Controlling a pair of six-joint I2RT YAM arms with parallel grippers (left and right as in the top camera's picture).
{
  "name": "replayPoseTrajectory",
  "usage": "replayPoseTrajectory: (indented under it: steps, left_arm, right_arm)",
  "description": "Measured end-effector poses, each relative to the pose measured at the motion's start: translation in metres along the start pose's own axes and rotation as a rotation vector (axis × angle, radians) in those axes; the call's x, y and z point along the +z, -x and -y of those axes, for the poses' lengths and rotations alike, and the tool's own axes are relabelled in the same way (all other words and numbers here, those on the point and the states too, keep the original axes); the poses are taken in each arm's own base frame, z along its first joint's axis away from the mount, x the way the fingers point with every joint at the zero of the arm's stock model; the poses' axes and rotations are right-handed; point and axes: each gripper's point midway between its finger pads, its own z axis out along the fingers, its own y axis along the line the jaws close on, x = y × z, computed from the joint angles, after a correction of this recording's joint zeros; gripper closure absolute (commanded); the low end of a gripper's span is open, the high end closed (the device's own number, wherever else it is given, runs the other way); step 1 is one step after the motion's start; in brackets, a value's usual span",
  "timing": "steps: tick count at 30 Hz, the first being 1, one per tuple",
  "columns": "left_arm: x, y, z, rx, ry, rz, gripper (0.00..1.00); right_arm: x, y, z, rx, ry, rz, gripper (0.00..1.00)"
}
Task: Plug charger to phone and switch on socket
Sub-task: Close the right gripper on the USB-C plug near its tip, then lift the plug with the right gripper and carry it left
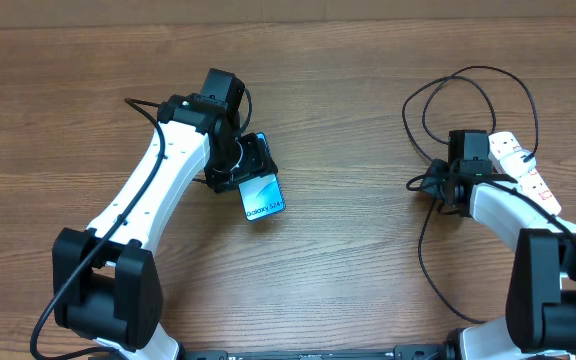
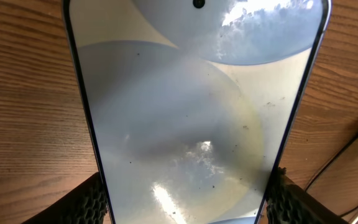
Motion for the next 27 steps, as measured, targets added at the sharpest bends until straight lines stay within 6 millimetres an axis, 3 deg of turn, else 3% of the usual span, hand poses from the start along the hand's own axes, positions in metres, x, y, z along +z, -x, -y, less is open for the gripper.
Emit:
replayPoseTrajectory:
  steps: [3, 5, 19, 27]
  left_arm:
    - [0.000, 0.000, 0.000, 0.000, 0.000, 0.000, 0.57]
    - [0.000, 0.000, 0.000, 0.001, 0.000, 0.000, 0.57]
    - [0.000, -0.006, 0.004, 0.001, -0.028, -0.029, 0.60]
    - [-0.001, -0.010, 0.009, 0.000, -0.058, -0.052, 0.60]
  right_arm:
    - [0.000, -0.001, -0.001, -0.016, -0.012, -0.002, 0.87]
    - [0.000, -0.003, -0.001, -0.013, -0.015, -0.009, 0.96]
    - [-0.005, -0.023, -0.030, -0.007, 0.142, -0.126, 0.96]
    - [-0.022, -0.067, -0.065, -0.135, 0.273, -0.323, 0.96]
